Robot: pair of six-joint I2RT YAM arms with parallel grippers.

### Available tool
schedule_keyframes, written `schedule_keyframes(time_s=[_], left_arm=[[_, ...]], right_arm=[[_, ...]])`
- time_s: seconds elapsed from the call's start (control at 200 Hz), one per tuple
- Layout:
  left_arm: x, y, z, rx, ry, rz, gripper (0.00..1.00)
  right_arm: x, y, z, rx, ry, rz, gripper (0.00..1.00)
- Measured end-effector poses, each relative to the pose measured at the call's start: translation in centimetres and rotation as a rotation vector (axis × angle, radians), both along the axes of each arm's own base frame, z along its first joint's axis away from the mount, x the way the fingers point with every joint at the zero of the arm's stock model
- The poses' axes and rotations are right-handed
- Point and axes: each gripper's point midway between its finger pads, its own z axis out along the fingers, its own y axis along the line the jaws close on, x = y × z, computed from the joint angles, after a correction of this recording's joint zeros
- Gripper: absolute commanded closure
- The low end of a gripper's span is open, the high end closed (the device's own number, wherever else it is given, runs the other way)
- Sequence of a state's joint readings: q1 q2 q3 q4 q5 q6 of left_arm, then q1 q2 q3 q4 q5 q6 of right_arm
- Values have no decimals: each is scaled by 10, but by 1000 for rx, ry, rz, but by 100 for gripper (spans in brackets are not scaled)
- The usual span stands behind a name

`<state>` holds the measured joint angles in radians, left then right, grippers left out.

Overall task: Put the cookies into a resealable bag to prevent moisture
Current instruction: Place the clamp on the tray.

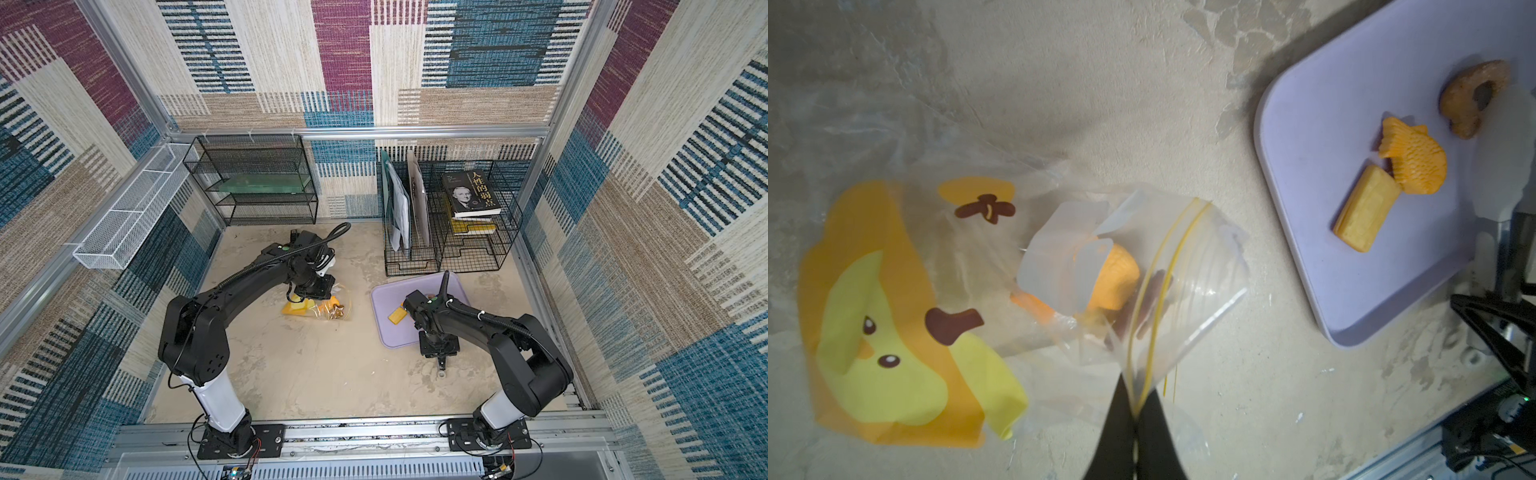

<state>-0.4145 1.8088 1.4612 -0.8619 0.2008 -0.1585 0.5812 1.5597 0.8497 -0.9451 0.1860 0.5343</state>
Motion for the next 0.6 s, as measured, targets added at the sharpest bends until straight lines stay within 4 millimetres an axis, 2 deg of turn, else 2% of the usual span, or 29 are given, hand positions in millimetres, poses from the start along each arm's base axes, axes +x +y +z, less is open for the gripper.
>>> schedule_keyframes(time_s=[0.135, 0.21, 0.341, 0.371, 0.486, 0.601], left_arm=[[-1, 1, -2, 2, 3, 0, 100], [-2, 1, -2, 2, 6, 0, 100], [-2, 1, -2, 2, 6, 0, 100], [-2, 1, -3, 3, 6, 0, 100], [-2, 1, -4, 3, 11, 0, 100], [-2, -1, -4, -6, 14, -3, 100]], right_arm=[[1, -3, -1, -27, -17, -11, 36], [-1, -8, 0, -46, -36, -23, 29], [1, -11, 2, -33, -108, -57, 24], [3, -10, 2, -18, -134, -67, 19], [15, -5, 3, 43, -250, -100, 11], [23, -6, 2, 76, -326, -135, 9]])
